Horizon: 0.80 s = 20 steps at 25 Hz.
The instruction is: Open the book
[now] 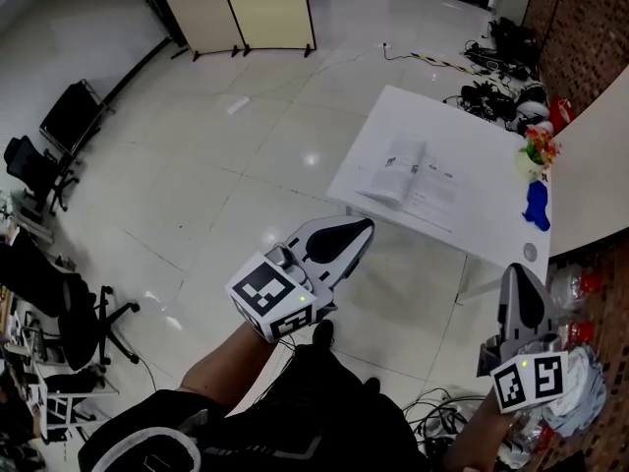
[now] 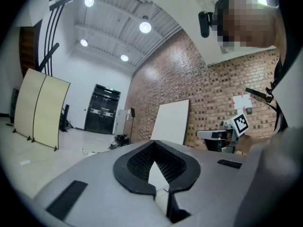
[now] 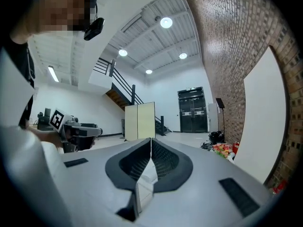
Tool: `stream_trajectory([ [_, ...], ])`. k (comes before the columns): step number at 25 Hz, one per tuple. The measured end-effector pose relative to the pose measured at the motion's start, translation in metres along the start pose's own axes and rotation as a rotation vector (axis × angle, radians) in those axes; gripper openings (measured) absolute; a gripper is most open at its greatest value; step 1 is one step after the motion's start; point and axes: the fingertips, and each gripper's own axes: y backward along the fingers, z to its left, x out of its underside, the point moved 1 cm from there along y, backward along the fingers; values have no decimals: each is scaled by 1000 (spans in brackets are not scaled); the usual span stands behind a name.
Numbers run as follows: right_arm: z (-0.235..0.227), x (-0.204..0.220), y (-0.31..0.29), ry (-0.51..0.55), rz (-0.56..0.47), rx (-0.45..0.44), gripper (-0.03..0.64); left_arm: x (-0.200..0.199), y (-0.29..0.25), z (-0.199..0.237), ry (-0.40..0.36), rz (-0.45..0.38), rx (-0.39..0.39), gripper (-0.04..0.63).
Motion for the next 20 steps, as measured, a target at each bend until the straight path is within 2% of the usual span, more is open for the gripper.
stream_trajectory([
  [4, -4, 10, 56, 41, 16, -68, 0, 4, 13, -64, 27, 6, -66, -3],
  [10, 8, 17, 112, -11, -6, -134, 0, 2, 45, -137, -11, 39, -104, -4],
  [14, 31, 14, 137, -19, -28, -152, 1, -5, 77, -164, -49, 38, -106, -5],
  [20, 84, 16, 167, -36, -38, -129, 0, -2, 140, -187, -64, 16, -79, -3],
])
